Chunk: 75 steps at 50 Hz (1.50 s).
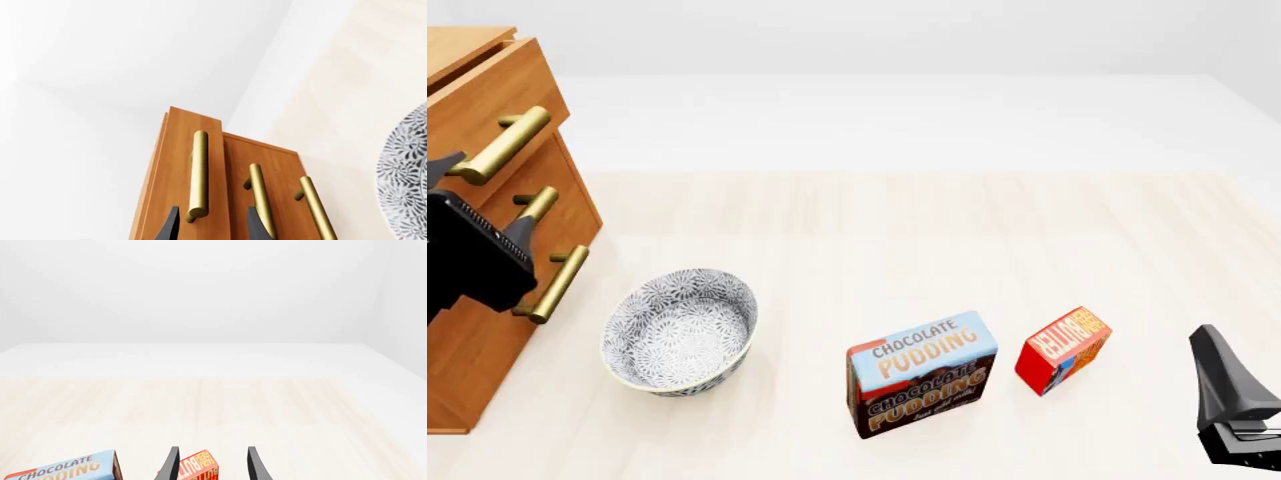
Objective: Put the butter at the back in the top drawer of the cabinet and close it.
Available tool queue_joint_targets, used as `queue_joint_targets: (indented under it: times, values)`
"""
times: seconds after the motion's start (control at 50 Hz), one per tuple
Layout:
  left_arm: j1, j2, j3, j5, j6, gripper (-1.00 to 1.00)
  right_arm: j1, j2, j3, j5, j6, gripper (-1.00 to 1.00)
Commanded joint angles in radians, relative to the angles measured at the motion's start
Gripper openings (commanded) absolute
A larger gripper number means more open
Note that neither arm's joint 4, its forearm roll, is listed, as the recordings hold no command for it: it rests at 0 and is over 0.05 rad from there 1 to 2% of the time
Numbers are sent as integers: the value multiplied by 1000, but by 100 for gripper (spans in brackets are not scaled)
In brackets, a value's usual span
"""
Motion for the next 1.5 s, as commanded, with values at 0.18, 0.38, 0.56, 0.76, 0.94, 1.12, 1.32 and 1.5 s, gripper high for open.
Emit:
queue_joint_targets:
  times: [0.18,0.38,0.56,0.76,0.94,1.12,1.32,1.5]
  values:
    - [17,51,-14,-27,1,100,0,0,0,0,0,100]
    - [26,63,-21,-31,1,100,0,0,0,0,0,100]
    - [31,82,-27,-41,-1,100,0,0,0,0,0,100]
    - [33,84,-28,-42,-2,100,0,0,0,0,0,100]
    - [34,97,-31,-50,-3,100,0,0,0,0,0,100]
    - [36,110,-33,-58,-4,100,0,0,0,0,0,100]
    - [34,113,-37,-59,-5,100,0,0,0,0,0,100]
    - [34,122,-39,-66,-6,100,0,0,0,0,0,100]
